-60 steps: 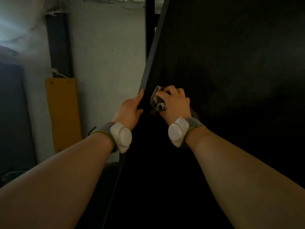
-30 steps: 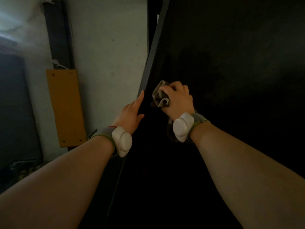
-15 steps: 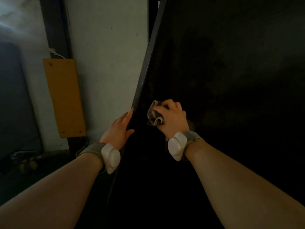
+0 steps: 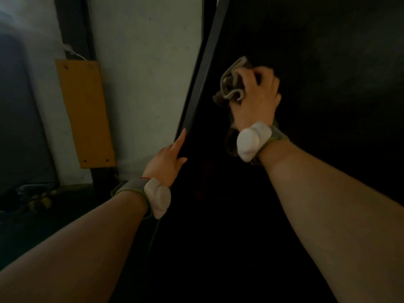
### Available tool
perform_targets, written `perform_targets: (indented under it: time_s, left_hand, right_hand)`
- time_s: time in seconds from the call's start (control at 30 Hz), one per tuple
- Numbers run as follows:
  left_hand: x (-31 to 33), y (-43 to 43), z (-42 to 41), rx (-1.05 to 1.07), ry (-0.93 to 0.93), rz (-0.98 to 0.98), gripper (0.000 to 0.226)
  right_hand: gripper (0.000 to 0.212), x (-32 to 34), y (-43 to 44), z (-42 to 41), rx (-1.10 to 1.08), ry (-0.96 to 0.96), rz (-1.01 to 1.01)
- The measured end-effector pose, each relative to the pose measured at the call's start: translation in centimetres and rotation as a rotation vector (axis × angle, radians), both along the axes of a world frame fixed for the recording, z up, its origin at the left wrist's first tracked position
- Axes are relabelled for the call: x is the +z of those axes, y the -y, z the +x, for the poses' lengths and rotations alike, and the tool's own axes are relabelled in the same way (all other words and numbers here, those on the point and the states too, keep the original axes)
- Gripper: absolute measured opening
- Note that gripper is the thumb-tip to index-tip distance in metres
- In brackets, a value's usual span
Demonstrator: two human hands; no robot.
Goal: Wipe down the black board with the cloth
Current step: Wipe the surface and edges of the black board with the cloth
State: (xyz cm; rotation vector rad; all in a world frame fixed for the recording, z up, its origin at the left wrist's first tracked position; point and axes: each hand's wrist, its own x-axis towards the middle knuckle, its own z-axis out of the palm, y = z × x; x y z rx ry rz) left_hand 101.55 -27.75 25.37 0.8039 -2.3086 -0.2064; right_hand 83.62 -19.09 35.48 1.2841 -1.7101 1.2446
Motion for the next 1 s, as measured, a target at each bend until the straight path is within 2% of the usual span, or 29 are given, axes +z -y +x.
perform_targets:
  time_s: [0.1, 0.27, 0.73, 1.0]
  left_hand:
    - [-1.0, 0.6, 1.0, -0.010, 0.050, -0.004, 0.075]
    - [-3.1, 1.4, 2.2, -0.008, 0.136, -0.004, 0.079]
    - [-4.2, 1.3, 1.7, -0.023, 0.056, 0.004, 0.074]
    - [-7.5, 1.5, 1.6, 0.005, -0.013, 0.033, 0.082]
  right_hand:
    - [0.056, 0.3, 1.4, -0.2, -0.004, 0.105, 0.068]
    - [0.062, -1.7, 2.1, 0.4, 0.005, 0.083, 0.083]
    - [0.057, -9.3, 1.7, 3.0, 0.085, 0.015, 0.259]
    - [0.055, -13.9, 1.5, 4.0, 0.114, -0.029, 0.361]
